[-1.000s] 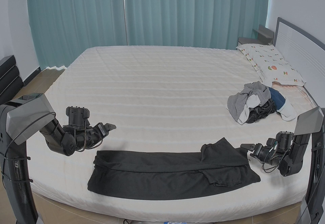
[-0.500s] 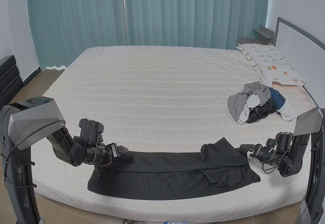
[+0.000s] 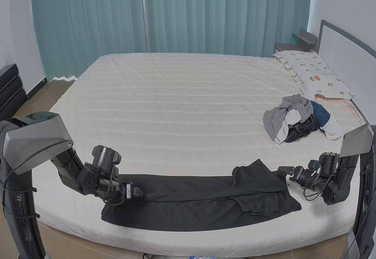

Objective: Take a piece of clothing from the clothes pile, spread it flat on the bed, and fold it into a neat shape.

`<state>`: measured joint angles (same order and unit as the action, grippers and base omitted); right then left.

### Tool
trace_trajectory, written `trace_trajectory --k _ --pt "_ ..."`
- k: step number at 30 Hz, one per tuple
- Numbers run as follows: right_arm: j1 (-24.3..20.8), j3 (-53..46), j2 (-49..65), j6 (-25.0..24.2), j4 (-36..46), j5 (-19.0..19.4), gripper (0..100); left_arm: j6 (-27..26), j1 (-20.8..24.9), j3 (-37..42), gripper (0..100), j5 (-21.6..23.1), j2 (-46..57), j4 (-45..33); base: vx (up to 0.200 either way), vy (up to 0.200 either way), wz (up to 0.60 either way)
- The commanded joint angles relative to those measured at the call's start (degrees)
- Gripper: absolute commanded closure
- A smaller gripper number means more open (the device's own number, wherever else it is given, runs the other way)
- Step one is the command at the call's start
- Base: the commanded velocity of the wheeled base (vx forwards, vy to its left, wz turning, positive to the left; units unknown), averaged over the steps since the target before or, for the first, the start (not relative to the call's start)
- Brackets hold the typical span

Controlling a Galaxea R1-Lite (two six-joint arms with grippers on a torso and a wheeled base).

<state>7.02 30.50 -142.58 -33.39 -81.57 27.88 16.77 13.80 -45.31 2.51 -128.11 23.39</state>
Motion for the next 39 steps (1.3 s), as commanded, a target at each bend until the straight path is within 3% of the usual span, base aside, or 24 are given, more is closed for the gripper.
trace_trajectory --k 1,5,13,39 --pt "0.1 -1.5 2.7 -0.1 -2.7 -1.0 0 -0.5 -0.2 0.2 0 -0.1 0.5 -0.5 0.000 0.000 0.00" --pt "-2.9 -4.8 5.6 -0.4 -5.4 -1.3 0 -3.5 -1.0 0.8 0 -1.9 0.3 -1.1 0.000 0.000 0.00" --pt "-9.2 -5.1 4.7 -2.2 -5.3 -5.1 0 -3.6 -0.9 0.8 0 -1.9 0.1 -0.7 0.000 0.000 0.00" --pt "-7.3 0.5 -1.6 3.4 -4.3 -4.9 0 -3.7 -1.0 0.5 0 -1.4 -0.5 -0.6 0.000 0.000 0.00"
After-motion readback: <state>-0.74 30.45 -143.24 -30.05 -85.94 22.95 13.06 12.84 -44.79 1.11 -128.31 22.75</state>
